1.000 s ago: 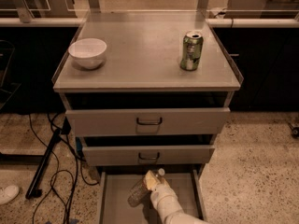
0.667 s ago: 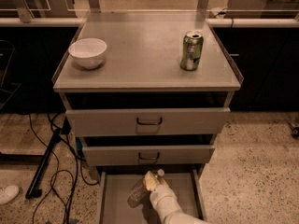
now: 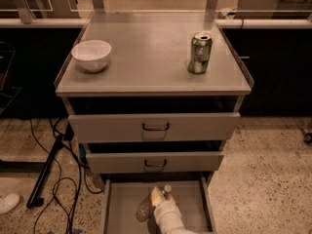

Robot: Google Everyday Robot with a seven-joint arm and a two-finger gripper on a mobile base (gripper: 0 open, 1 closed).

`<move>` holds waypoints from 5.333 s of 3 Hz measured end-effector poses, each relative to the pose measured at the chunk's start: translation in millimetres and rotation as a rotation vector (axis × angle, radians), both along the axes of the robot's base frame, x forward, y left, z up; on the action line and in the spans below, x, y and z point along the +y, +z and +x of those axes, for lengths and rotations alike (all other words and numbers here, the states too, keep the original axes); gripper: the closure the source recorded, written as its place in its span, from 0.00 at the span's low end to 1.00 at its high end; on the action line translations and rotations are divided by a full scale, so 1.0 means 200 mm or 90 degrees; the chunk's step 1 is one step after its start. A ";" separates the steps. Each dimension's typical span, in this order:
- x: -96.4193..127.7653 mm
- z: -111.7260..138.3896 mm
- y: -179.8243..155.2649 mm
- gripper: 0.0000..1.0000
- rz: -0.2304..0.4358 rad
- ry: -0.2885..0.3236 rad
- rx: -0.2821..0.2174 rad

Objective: Place water bottle into bottom drawer

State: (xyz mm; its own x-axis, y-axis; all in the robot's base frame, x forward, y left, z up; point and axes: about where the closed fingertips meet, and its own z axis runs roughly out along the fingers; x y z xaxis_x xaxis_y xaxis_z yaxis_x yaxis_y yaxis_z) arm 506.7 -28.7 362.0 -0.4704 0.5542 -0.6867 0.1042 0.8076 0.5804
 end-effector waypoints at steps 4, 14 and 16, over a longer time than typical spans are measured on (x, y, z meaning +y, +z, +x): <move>0.05 0.04 -0.30 1.00 0.016 -0.145 0.023; 0.01 0.03 -0.53 1.00 -0.274 -0.201 -0.052; 0.02 0.03 -0.56 1.00 -0.285 -0.210 -0.052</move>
Offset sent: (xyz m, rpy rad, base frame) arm -0.0007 0.0077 -0.0395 -0.0047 0.0298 -0.1048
